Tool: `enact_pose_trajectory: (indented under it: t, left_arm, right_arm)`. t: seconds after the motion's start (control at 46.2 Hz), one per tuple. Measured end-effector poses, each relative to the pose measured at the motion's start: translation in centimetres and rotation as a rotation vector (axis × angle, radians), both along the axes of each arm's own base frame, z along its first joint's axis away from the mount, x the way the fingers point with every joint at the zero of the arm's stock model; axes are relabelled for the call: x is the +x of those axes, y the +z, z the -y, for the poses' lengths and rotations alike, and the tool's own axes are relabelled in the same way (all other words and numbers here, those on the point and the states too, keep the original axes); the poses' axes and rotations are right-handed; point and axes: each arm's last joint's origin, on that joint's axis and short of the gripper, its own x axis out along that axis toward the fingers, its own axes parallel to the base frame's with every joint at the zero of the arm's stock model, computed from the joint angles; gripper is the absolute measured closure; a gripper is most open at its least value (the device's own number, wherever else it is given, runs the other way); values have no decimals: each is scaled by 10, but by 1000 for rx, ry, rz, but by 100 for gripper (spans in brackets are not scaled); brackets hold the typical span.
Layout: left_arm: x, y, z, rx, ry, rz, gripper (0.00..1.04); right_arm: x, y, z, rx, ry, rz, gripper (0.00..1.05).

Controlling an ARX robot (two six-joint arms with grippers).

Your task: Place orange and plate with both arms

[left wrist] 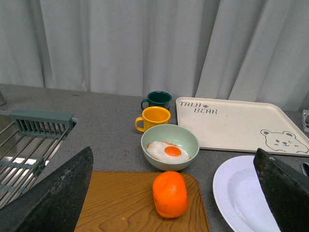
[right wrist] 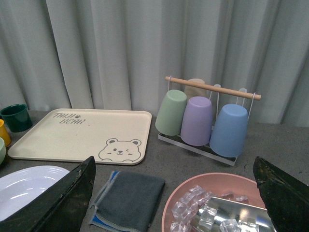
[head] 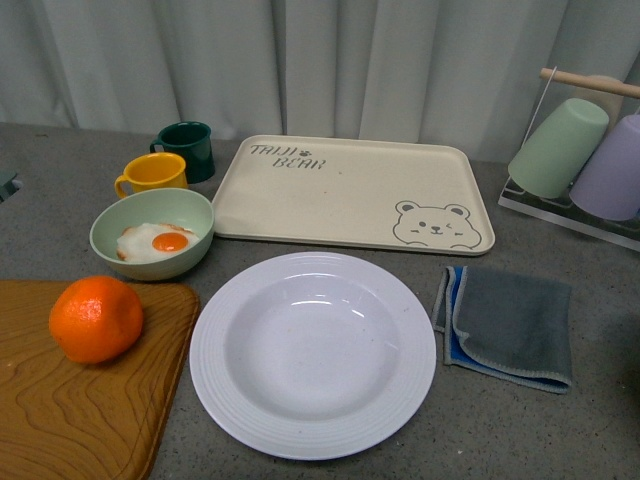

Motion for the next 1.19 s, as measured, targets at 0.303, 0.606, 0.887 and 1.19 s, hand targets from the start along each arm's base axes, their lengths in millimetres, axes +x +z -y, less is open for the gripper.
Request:
enact_pose_trajectory:
  t: [0.303, 0.606, 0.887, 1.19]
  left_arm:
    - [0, 0, 0, 0, 0, 0, 7]
    - [0, 0, 0, 0, 0, 0, 7]
    - [7, -5, 1, -89, 40, -185, 7]
    - [93, -10, 22, -157, -121, -448, 7]
  right_arm:
    - [0, 0, 0, 0, 0, 0, 9]
    - [0, 0, 0, 0, 0, 0, 9]
    - [0, 0, 0, 0, 0, 0, 9]
    - [0, 0, 0, 0, 0, 2, 9]
